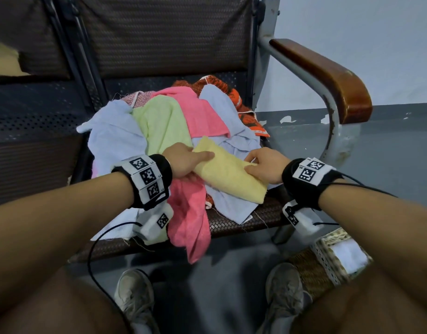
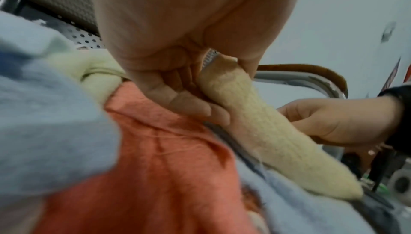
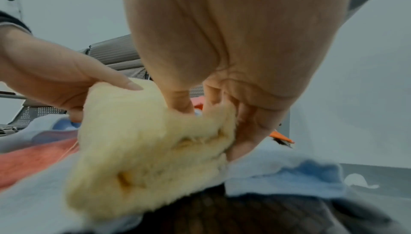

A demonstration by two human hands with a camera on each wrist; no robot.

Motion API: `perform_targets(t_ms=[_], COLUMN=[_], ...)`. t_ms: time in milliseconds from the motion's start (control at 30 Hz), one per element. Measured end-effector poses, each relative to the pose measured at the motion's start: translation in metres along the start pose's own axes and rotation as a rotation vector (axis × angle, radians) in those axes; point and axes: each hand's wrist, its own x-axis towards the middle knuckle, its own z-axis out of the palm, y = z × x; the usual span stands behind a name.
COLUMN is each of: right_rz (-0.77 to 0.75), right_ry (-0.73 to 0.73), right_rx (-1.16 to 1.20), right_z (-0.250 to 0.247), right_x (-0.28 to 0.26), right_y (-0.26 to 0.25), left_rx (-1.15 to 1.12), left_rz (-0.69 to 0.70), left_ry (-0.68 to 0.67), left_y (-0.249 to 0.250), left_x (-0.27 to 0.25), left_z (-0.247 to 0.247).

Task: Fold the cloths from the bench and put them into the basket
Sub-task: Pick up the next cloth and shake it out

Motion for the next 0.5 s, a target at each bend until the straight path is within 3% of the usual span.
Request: perform_targets(t_ms=[67, 167, 300, 500], right_rz=[-0.031, -0.140, -0.254, -0.140], right_ry=[0.011, 0.042, 0.083, 0.161], right_rx=[0.030, 0.305, 0.603, 0.870], right_z=[-0.006, -0.021, -0.038, -0.063], right_x=[-0.005, -0.021, -0.049, -0.090], right_y=[-0.005, -0.021, -0.041, -0.024], left_rx=[-0.163, -0.388, -0.490, -0.666], left_rz=[0.073, 0.199, 0.369, 0.385], left_ry=[0.011, -0.014, -0.110, -0.224], left_y=[0.010, 0.030, 0.056, 0.090], left_x=[-0.004, -0.018, -0.041, -0.068], left_z=[0.002, 0.005, 0.008, 0.017])
